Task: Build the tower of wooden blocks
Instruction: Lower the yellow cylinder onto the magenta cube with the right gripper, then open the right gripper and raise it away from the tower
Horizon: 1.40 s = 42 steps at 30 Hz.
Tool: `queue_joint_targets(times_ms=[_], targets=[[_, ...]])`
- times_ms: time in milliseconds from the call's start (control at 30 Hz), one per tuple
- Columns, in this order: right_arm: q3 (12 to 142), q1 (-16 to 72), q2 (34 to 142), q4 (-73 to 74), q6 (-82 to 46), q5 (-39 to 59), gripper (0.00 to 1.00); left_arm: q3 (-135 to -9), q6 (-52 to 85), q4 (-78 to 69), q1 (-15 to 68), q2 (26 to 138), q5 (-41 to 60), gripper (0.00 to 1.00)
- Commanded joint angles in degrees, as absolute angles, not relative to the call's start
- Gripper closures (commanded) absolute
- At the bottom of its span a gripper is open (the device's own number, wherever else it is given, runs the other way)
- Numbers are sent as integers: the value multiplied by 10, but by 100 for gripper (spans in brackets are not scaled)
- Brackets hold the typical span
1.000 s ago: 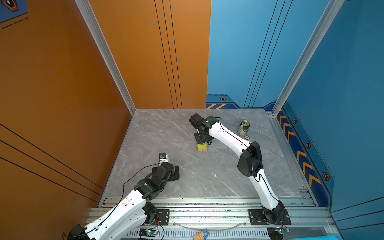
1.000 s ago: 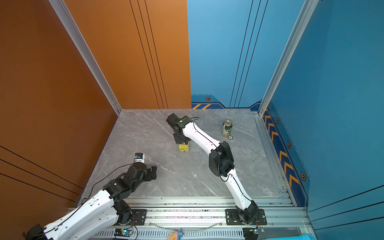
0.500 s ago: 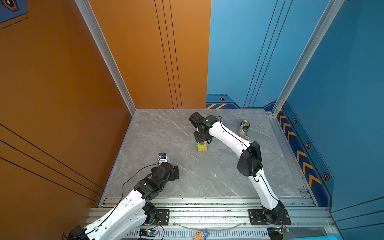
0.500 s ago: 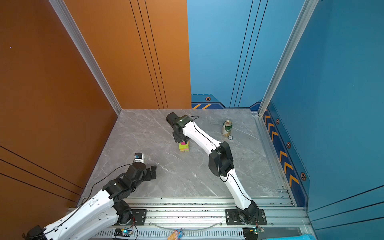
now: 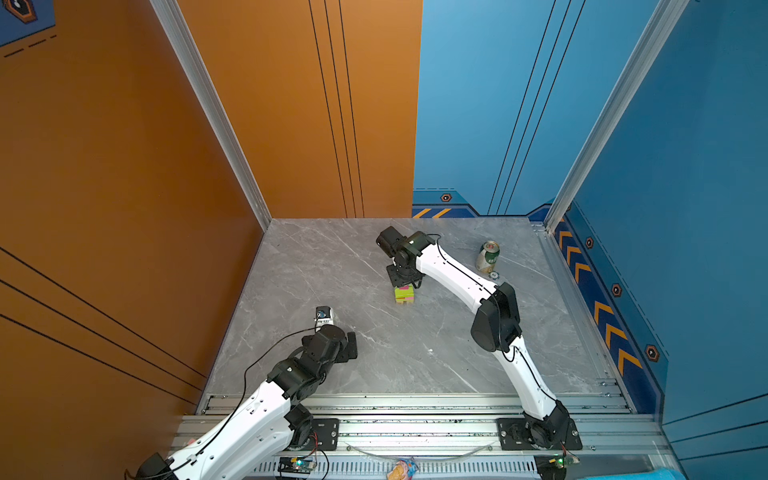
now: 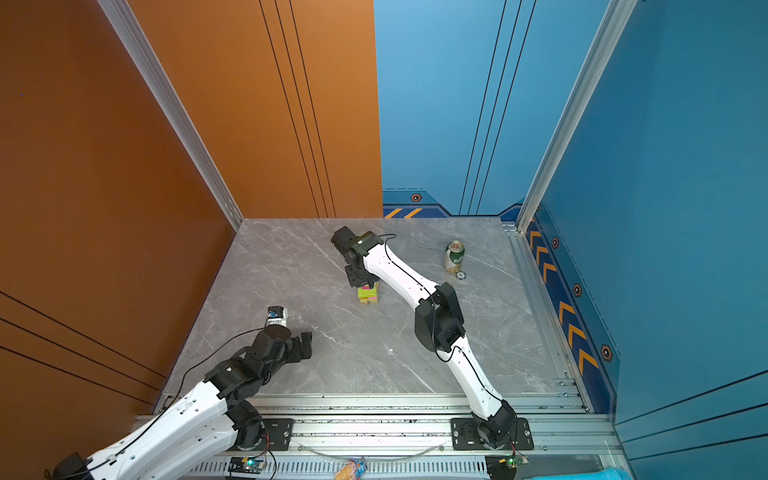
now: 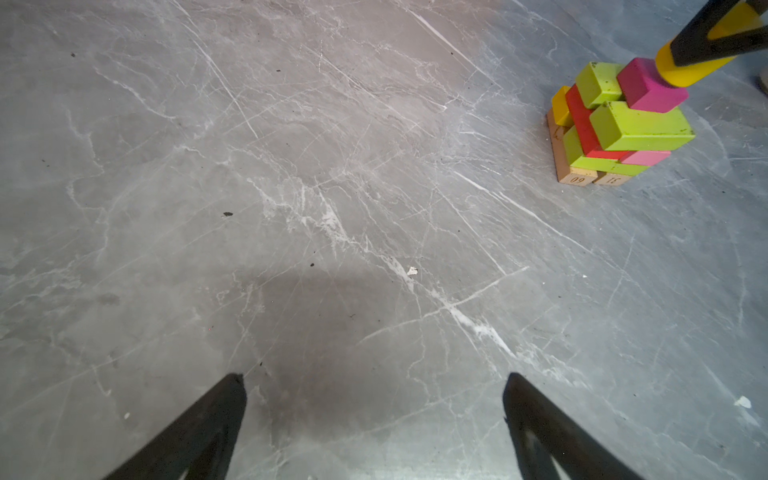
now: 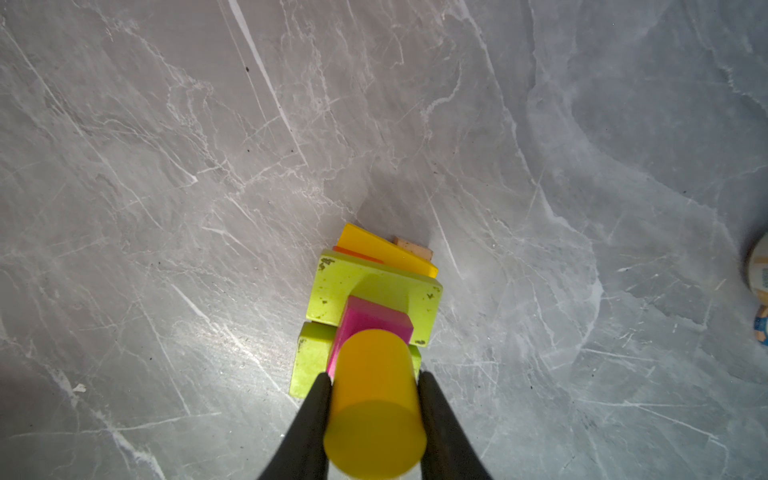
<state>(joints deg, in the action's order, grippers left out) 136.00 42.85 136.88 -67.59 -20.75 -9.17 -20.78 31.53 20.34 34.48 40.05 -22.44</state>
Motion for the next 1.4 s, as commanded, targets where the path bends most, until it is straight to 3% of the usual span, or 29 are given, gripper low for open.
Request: queue_joint_targets(times_ms=[0,933,1067,1200,1367], targets=[[1383,431,1382,-701,-200,-92,70,-201,323,204,338,396,-215,2],[1385,430,1388,-702,-201,-93,63,-198,326,206,335,390,-213,2],[1386,431,1388,-701,-202,-93,56,-198,326,206,334,391,-214,2],[1385,431,1386,-699,-201,-94,40,-198,327,206,334,389,-214,2],[1386,433,1378,-695,-202,-93,32,-197,328,206,332,387,-216,2]])
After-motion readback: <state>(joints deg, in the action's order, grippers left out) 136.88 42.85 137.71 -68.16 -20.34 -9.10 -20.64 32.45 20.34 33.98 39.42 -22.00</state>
